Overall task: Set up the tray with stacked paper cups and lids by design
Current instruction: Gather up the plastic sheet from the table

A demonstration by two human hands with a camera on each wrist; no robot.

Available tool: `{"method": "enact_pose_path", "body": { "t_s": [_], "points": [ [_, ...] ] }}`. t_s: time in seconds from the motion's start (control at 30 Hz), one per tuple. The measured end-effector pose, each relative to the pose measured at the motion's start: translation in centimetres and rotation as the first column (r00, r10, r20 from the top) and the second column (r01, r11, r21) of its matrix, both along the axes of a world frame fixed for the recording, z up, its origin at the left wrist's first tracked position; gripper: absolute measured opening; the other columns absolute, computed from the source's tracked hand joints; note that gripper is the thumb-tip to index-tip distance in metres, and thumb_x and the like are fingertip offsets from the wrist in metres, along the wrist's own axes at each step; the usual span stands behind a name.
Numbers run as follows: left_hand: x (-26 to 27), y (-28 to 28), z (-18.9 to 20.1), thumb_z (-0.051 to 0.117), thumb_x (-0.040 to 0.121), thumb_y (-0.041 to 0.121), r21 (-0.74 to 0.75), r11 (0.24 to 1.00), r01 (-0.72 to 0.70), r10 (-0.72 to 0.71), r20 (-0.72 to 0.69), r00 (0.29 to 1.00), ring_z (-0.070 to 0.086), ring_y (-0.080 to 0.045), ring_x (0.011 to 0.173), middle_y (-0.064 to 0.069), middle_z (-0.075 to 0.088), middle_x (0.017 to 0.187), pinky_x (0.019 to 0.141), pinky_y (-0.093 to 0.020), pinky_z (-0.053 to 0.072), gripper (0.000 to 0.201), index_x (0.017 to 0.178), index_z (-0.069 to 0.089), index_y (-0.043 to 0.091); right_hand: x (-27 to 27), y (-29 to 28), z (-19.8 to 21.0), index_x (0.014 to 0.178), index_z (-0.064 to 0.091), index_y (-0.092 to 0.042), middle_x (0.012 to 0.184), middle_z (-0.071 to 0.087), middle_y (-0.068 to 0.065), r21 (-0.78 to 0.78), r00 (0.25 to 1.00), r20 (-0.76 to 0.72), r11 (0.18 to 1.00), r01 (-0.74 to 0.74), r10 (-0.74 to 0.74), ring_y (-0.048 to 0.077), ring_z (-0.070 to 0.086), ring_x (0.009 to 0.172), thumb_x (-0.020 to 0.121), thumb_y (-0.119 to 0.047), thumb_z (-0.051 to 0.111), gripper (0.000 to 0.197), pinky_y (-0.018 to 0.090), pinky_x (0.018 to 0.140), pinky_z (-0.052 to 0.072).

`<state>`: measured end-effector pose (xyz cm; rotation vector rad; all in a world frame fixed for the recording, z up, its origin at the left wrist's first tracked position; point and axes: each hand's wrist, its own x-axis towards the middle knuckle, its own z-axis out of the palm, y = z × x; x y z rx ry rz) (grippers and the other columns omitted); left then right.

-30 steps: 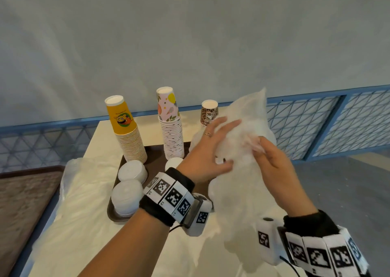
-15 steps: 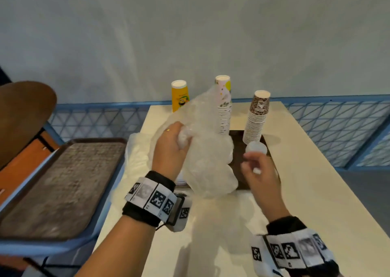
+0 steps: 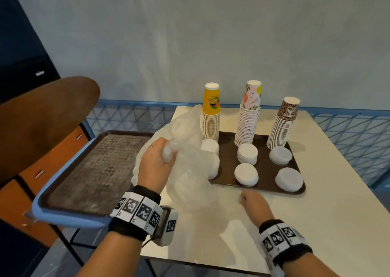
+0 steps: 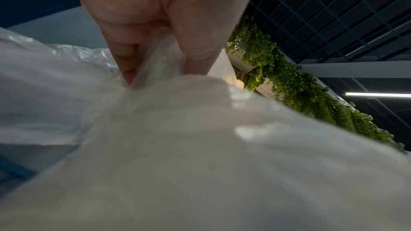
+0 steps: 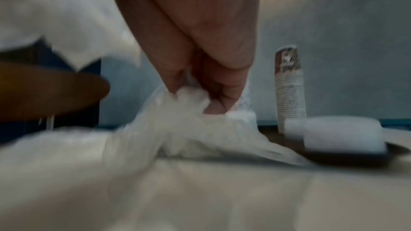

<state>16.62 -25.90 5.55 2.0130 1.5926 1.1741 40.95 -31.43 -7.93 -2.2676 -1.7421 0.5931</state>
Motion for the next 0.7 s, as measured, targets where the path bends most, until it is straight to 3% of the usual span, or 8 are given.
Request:
{"method": "enact_pose_path", "body": {
  "t_s": [0.1, 0.23, 0.33, 0.4, 0.5, 0.6, 0.63, 0.7],
  "points": [
    [-1.3, 0.1, -0.1, 0.060, 0.087, 0.013, -0.026, 0.998, -0.065, 0.066, 0.006, 0.998, 0.056, -0.024, 0.084, -0.014, 0.063, 0.094, 0.072, -0.028, 0.039, 0.016, 0.096, 0.059, 0.000, 0.3, 0.8, 5.0, 0.085, 0.059, -0.008, 0.091, 0.065, 0.016, 0.208, 0.986, -0.132, 0.970, 0.129, -0.103, 0.029, 0.058, 0.085, 0.095, -0.013, 0.043, 0.019, 0.028, 0.069, 0.035],
    [-2.0, 0.2, -0.4, 0.058, 0.087, 0.013, -0.057, 0.992, -0.113, 0.114, 0.011, 0.993, 0.058, -0.027, 0.093, -0.013, 0.063, 0.102, 0.075, -0.027, 0.039, 0.023, 0.110, 0.056, 0.008, 0.0, 1.1, 10.5, 0.089, 0.057, -0.015, 0.074, 0.056, 0.003, 0.407, 0.961, -0.273, 0.900, 0.155, -0.042, 0.013, 0.049, 0.065, 0.097, -0.013, 0.042, 0.017, 0.020, 0.057, 0.035],
    [-2.0, 0.3, -0.3, 0.058, 0.088, 0.014, -0.087, 0.989, -0.116, 0.118, 0.017, 0.993, 0.058, -0.028, 0.101, -0.013, 0.061, 0.110, 0.079, -0.025, 0.039, 0.033, 0.121, 0.051, 0.011, -1.6, 1.1, 14.1, 0.095, 0.059, -0.013, 0.067, 0.054, -0.005, 0.545, 0.896, -0.441, 0.809, 0.220, 0.054, 0.007, 0.051, 0.062, 0.098, -0.017, 0.043, 0.017, 0.018, 0.061, 0.040],
    [-2.2, 0.2, 0.0, 0.059, 0.087, 0.014, -0.091, 0.991, -0.102, 0.106, 0.035, 0.994, 0.057, -0.026, 0.102, -0.013, 0.061, 0.113, 0.081, -0.025, 0.038, 0.039, 0.125, 0.048, 0.012, -3.7, 1.2, 16.4, 0.098, 0.059, -0.015, 0.073, 0.058, -0.008, 0.593, 0.822, -0.542, 0.773, 0.226, 0.175, 0.002, 0.056, 0.065, 0.097, -0.019, 0.044, 0.016, 0.019, 0.067, 0.048],
    [-2.6, 0.0, 0.5, 0.065, 0.083, 0.013, -0.052, 0.999, -0.001, 0.004, 0.054, 0.999, 0.056, -0.016, 0.088, -0.006, 0.061, 0.103, 0.078, -0.026, 0.045, 0.052, 0.130, 0.044, 0.023, -7.8, 1.9, 18.1, 0.098, 0.059, -0.018, 0.094, 0.063, -0.008, 0.541, 0.740, -0.591, 0.838, 0.069, 0.321, 0.001, 0.060, 0.087, 0.097, -0.020, 0.045, 0.015, 0.019, 0.072, 0.051],
    [-3.5, 0.0, 0.9, 0.072, 0.077, 0.018, -0.077, 0.974, 0.213, -0.209, 0.050, 0.977, 0.062, -0.013, 0.082, 0.003, 0.062, 0.099, 0.077, -0.026, 0.052, 0.080, 0.139, 0.028, 0.040, -11.8, 3.0, 17.9, 0.102, 0.062, -0.015, 0.106, 0.063, -0.004, 0.506, 0.765, -0.492, 0.852, -0.136, 0.415, 0.011, 0.058, 0.098, 0.097, -0.020, 0.044, 0.019, 0.026, 0.084, 0.047],
    [-3.7, 0.0, 1.1, 0.073, 0.076, 0.019, -0.109, 0.958, 0.266, -0.264, 0.030, 0.964, 0.062, -0.009, 0.081, 0.006, 0.062, 0.098, 0.077, -0.019, 0.052, 0.084, 0.141, 0.025, 0.042, -12.9, 3.3, 17.6, 0.101, 0.062, -0.014, 0.104, 0.063, -0.002, 0.510, 0.766, -0.451, 0.837, -0.199, 0.458, 0.010, 0.058, 0.094, 0.097, -0.019, 0.045, 0.019, 0.024, 0.084, 0.045],
    [-4.1, 0.1, 1.4, 0.069, 0.080, 0.016, -0.178, 0.948, 0.265, -0.283, -0.082, 0.956, 0.056, -0.003, 0.081, 0.016, 0.057, 0.087, 0.070, 0.001, 0.043, 0.073, 0.141, 0.031, 0.032, -14.8, 3.6, 17.2, 0.100, 0.062, -0.012, 0.097, 0.063, 0.000, 0.513, 0.753, -0.402, 0.809, -0.286, 0.521, 0.005, 0.056, 0.084, 0.096, -0.019, 0.047, 0.017, 0.015, 0.076, 0.043]
  ]
}}
